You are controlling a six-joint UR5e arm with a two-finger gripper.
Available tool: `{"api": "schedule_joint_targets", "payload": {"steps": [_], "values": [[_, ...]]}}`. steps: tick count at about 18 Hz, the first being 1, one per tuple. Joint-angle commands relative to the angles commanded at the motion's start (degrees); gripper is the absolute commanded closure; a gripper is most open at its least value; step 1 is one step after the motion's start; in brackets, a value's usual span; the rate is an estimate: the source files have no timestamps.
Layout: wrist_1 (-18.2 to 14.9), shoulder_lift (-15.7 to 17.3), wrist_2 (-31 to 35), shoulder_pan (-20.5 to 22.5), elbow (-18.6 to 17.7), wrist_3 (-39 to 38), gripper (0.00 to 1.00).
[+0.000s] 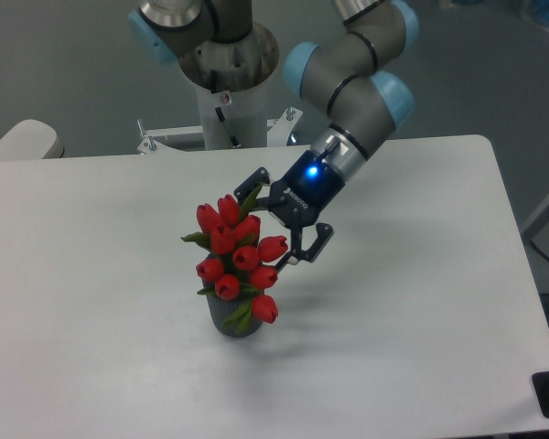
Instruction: Insert the flowers into the vase
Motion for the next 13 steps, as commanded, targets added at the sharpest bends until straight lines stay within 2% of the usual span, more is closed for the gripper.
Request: {"api": "schedule_joint_targets", "payload": {"steps": [2,5,8,10,13], "values": [[0.00,0.18,2.10,1.15,1.75,0.17,0.00],[0.09,0.18,10.70,1.33,5.27,-0.27,0.00],[-0.09,-0.78,16.68,1.59,9.57,-0.70,0.00],[-0.53,-1.92,20.46,1.50,12.03,-1.75,0.00],[-0.70,-4.29,25.65,1.50,18.01,-1.94,0.00]]}}
